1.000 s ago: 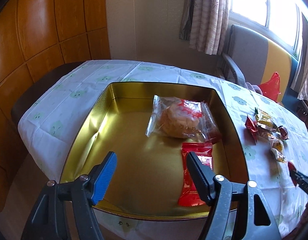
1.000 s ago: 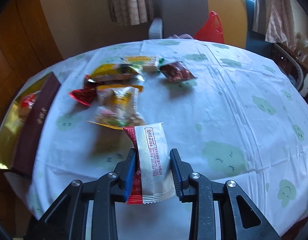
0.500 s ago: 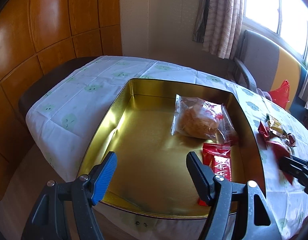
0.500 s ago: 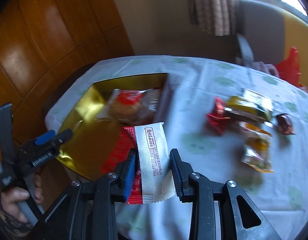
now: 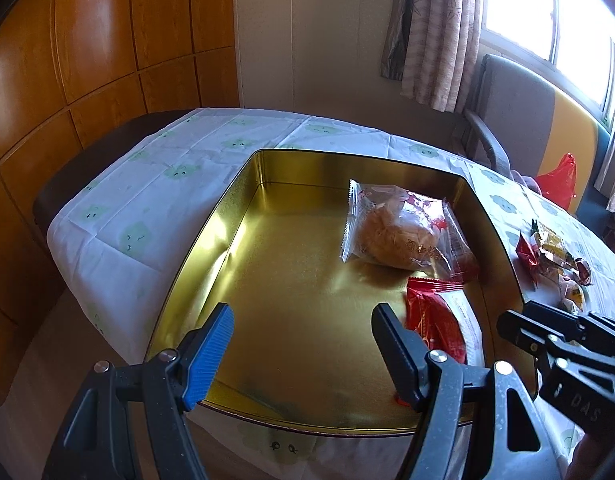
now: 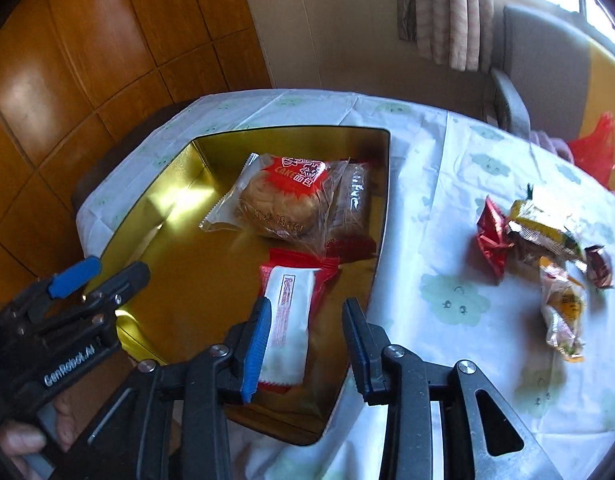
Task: Organize snacks
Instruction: 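Release the wafer into the tin with the right gripper, then grasp the red foil candy packet with the left gripper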
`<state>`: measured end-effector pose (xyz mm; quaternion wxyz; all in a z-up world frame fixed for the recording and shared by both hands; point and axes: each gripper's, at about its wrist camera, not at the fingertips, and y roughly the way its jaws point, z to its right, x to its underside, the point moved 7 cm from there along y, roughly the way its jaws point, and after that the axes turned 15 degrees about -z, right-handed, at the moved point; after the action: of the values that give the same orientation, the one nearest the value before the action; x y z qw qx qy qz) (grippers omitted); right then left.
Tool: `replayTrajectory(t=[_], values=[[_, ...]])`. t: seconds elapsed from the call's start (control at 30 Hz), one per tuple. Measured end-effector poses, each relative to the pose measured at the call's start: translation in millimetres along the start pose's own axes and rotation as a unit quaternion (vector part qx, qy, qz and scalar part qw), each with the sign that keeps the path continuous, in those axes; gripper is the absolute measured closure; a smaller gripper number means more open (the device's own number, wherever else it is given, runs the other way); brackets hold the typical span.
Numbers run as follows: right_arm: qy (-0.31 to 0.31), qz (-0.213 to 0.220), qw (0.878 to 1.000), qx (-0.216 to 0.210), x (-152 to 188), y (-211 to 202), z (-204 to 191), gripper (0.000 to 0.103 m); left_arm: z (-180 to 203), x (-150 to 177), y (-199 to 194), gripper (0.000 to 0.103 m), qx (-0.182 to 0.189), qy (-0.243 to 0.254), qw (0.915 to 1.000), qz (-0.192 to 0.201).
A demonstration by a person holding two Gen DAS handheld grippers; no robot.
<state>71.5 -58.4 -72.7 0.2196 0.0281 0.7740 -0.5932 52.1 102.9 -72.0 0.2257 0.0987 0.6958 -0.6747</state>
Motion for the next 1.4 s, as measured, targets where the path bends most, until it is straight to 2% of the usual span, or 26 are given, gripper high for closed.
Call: replayTrajectory(t=[0.33, 0.57, 0.87, 1.17, 1.4], values=[[-0.011, 0.047, 0.997, 0.065, 11, -24, 10, 0.054, 10, 3, -6, 0.03, 0.006, 0.011, 0.9999, 0.003], [-0.009, 0.073, 0.993, 0.09, 13, -39, 20, 0.045, 20, 3, -13, 0.03, 0.004, 0.027, 0.9996, 0.008], [0.019, 0.082, 0.991, 0.101, 17, -46, 43, 0.042, 45, 5, -23, 0.03, 0.014, 0.07, 0.9973, 0.017], [0.043, 0.086, 0.989, 0.112, 22, -50, 67, 0.038, 85, 7, -35, 0.03, 0.041, 0.138, 0.9892, 0.028], [0.078, 0.069, 0.987, 0.124, 42, -45, 105, 0.036, 117, 2, -34, 0.03, 0.069, 0.177, 0.9818, 0.0]])
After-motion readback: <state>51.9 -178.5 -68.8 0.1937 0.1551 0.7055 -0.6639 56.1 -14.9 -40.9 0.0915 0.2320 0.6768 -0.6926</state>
